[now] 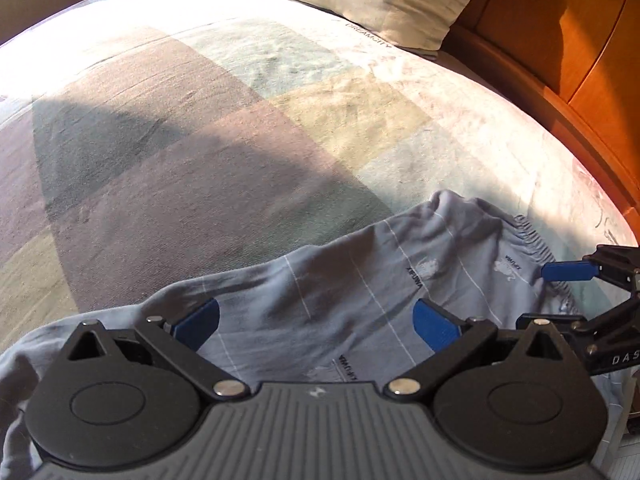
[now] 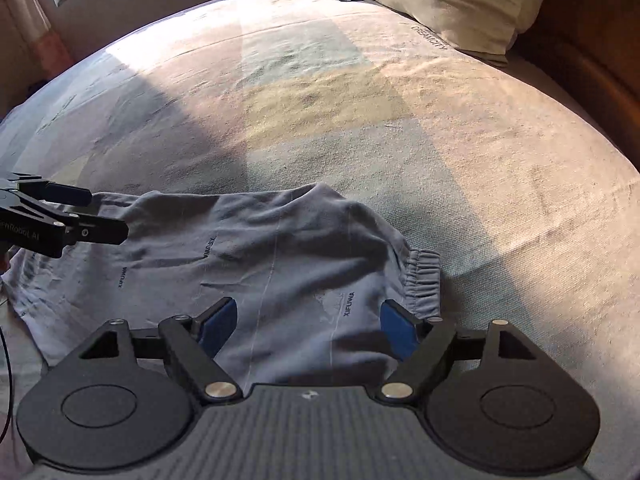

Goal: Fold clothes

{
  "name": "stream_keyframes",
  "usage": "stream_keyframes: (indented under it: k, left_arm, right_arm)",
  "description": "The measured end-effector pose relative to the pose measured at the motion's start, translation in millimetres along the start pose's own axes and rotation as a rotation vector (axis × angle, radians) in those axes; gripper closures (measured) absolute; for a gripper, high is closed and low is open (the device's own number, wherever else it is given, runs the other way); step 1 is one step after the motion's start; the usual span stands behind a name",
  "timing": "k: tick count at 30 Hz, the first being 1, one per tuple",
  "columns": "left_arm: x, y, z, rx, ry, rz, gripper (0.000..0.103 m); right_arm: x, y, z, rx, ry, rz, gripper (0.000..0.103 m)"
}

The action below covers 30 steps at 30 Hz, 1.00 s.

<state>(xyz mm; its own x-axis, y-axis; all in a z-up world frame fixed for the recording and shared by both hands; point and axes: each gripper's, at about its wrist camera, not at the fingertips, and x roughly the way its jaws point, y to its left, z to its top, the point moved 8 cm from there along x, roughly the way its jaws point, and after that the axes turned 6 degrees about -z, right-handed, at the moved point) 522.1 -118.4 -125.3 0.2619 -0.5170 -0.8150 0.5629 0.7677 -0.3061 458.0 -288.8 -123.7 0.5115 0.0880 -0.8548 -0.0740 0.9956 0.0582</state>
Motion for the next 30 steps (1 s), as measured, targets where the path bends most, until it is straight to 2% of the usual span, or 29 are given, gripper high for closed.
stream_keyframes:
  k: [3, 4, 6, 8, 13, 17, 20, 22, 24, 27, 30]
  left_arm:
    - [22.1, -22.5, -2.0, 0.04, 0.046, -0.067, 0.001]
    - [30.5, -25.4, -0.9, 0.057, 0.058, -0.061, 0.001]
    - [49.2, -19.9, 7.5, 0.077, 0.068, 0.016, 0.001]
    - [55.8, -16.5, 21.3, 0.065, 0.043, 0.048, 0.001]
    - [43.5, -7.1, 32.6, -0.037, 0.053, 0.068, 0.001]
    - [2.6, -13.0, 9.4, -0.05, 0.049, 0.076, 0.001]
    - [-17.3, -24.4, -28.4, -0.007, 0.079, 0.086, 0.001]
    - [-16.3, -29.1, -58.4, 0.009, 0.125, 0.08, 0.001]
    - [-1.4, -23.1, -85.1, -0.019, 0.192, 0.071, 0.001]
    - [2.9, -18.5, -89.0, 0.024, 0.146, 0.098, 0.001]
    - [3.4, -18.9, -86.9, 0.045, 0.172, 0.099, 0.001]
  right_arm:
    - [-4.6, 14.9, -26.7, -0.059, 0.012, 0.013, 0.015]
    - [-0.6, 17.2, -31.9, -0.066, 0.017, 0.01, 0.015]
    - [6.9, 19.7, -37.3, -0.069, 0.014, 0.007, 0.013]
    - [12.2, 20.2, -36.4, -0.061, 0.001, 0.015, 0.0]
    - [13.1, 16.3, -30.4, -0.032, -0.002, 0.035, 0.0]
    - [-3.9, 15.9, -33.1, -0.055, -0.032, 0.021, 0.0]
    - [-16.2, 19.6, -49.1, -0.061, -0.03, 0.037, 0.0]
    - [-20.6, 22.7, -61.7, -0.072, -0.019, 0.042, 0.0]
    - [-18.9, 25.5, -75.7, -0.092, 0.006, 0.031, 0.0]
    - [-16.0, 28.3, -88.1, -0.14, 0.003, -0.012, 0.0]
    - [-28.7, 37.9, -87.9, -0.164, -0.02, -0.033, 0.0]
